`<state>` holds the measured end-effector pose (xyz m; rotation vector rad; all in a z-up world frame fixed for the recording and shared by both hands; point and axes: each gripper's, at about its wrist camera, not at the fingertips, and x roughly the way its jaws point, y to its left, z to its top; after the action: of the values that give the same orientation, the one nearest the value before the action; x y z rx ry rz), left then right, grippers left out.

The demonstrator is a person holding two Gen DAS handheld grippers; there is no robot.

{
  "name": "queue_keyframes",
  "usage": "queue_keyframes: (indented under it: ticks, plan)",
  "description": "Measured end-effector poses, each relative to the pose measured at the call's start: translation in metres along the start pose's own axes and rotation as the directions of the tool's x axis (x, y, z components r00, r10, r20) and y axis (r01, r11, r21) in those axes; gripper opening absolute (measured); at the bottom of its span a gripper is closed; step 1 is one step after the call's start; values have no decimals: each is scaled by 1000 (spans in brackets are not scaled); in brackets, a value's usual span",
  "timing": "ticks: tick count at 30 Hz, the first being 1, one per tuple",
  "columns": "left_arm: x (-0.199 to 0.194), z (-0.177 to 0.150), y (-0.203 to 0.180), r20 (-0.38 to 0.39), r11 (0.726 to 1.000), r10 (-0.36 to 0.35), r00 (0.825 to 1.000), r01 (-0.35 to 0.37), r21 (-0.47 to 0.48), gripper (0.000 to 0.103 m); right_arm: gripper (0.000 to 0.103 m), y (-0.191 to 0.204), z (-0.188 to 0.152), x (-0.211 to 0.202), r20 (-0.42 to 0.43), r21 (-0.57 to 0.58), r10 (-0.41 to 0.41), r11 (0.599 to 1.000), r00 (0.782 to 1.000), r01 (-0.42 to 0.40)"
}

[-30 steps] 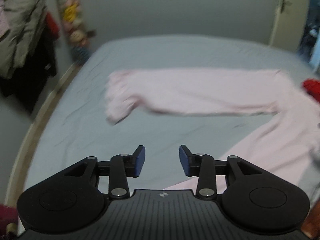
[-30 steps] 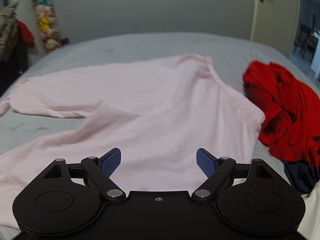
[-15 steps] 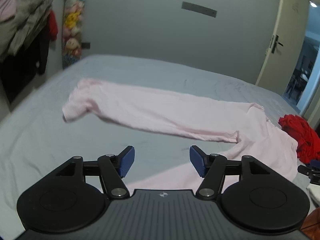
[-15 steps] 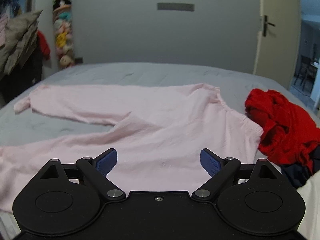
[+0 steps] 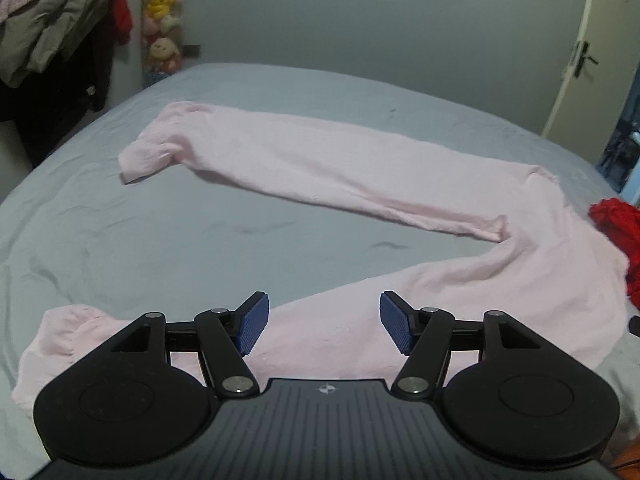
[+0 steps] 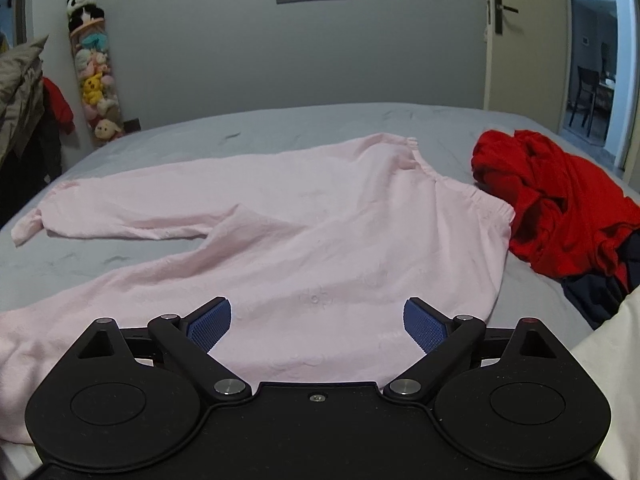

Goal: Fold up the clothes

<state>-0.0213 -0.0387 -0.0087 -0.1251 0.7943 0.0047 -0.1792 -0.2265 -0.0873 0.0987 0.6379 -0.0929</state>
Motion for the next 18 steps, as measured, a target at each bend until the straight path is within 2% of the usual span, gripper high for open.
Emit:
queue_keyframes:
  ticks: [6,13,18]
  plan:
    - [4,-3,2,-31,1000,26,999,-26,3,60,93,-3,-2,1,-2,20,4,1000,1000,-4]
    - [7,-5,9,-61,1000,-14,998,12,-29,60,93,-8,-2,2,-4,53,3,999,1000,-3]
    - [8,-6,9,-67,999,-4,998,1,-39,60,93,-5,-3,1,-3,38,3,999,1000,-3]
